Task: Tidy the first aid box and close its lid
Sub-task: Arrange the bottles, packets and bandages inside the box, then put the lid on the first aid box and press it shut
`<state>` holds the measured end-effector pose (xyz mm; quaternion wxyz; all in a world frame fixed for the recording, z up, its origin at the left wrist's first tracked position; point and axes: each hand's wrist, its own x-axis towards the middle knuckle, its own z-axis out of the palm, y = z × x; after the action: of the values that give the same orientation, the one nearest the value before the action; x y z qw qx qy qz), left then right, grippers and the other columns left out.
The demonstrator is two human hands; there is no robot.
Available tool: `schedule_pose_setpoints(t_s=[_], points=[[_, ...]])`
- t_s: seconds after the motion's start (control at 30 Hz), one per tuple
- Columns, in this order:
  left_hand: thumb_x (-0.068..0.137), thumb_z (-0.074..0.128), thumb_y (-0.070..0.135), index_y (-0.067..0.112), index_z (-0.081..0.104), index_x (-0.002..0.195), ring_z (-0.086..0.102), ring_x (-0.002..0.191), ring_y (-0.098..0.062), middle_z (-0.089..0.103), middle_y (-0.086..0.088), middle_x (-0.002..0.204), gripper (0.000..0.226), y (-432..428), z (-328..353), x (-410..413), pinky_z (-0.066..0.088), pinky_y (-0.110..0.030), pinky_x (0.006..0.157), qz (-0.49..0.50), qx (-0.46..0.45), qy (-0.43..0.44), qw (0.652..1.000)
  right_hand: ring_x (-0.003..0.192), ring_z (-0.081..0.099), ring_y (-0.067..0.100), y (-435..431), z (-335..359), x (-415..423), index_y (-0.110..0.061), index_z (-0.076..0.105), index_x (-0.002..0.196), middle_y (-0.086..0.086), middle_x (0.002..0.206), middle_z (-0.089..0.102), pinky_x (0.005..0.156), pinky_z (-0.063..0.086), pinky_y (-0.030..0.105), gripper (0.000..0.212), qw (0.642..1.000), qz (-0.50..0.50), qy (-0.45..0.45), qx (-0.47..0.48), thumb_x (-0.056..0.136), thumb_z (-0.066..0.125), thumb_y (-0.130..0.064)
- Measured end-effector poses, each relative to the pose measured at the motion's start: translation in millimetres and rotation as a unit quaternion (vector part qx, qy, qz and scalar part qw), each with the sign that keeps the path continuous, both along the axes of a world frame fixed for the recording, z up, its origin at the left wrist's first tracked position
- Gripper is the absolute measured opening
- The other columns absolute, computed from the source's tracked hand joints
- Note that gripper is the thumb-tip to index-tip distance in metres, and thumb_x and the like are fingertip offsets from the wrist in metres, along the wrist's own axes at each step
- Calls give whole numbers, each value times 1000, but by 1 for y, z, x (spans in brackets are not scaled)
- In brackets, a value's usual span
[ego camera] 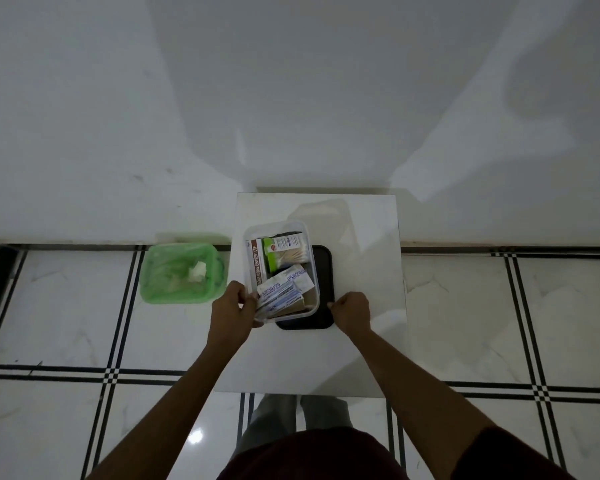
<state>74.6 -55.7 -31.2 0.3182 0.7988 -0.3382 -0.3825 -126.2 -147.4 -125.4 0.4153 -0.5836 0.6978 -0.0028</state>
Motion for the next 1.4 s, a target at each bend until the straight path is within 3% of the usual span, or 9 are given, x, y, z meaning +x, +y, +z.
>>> schedule_pose_setpoints(t_s=[0.13,0.3,0.4,0.67,0.8,0.97,1.2,1.3,1.4], points=[[94,51,11,7,40,75,68,76,-26,61,-13,100,22,1,-1,4,60,-38,52,5,-5,-3,1000,48,43,16,-5,12,-14,-12,37,44,5,47,41,51,39,22,51,998,14,-57,26,87,63,-13],[93,52,9,4,41,77,70,76,-29,62,-16,103,21,2,-8,8,60,-42,53,9,-3,7,1000,82,64,31,-11,60,-51,0,59,81,21,88,62,64,57,36,6,933,-206,-264,129,84,62,-5],[93,51,9,6,39,76,69,75,-31,60,-17,103,22,-1,-14,3,60,-40,51,1,4,14,1000,88,62,29,-18,100,-60,-1,61,101,17,96,63,64,53,31,22,919,-199,-311,135,80,59,0],[92,56,17,8,44,76,68,79,-31,61,-15,93,23,-15,-24,-21,60,-35,53,-25,23,64,997,73,67,14,9,142,26,-13,60,111,2,89,67,62,58,23,25,973,61,-178,-133,87,57,-17],[95,49,36,4,58,93,69,79,-29,68,-20,95,33,-21,-18,-14,60,-43,68,28,71,165,983,92,67,23,42,103,67,-7,53,124,10,96,71,102,44,48,43,945,183,-46,-266,87,55,-29],[91,51,46,21,61,117,67,96,-25,69,-8,107,37,-30,-4,5,56,-35,67,85,33,263,960,93,70,31,53,71,86,-4,61,115,14,94,74,97,42,64,44,910,270,22,-315,78,72,-25],[95,52,22,19,48,134,69,83,-26,69,-16,99,40,-42,-13,-12,61,-41,68,18,-16,95,995,96,59,26,22,84,51,-10,57,109,11,108,62,78,54,38,28,924,126,34,-359,92,46,-30],[98,43,24,17,46,135,62,70,-14,68,-8,86,38,-41,-16,-29,48,-14,55,15,-21,-36,999,102,53,28,3,74,34,-11,49,120,13,114,56,76,50,38,36,960,29,63,-272,92,51,-34],[99,32,33,21,47,129,64,81,-19,65,-3,95,35,-41,-20,-45,52,-24,63,57,-6,-70,996,94,56,26,0,56,34,-9,48,111,12,104,57,72,48,31,36,982,-6,-11,-191,97,37,-40]])
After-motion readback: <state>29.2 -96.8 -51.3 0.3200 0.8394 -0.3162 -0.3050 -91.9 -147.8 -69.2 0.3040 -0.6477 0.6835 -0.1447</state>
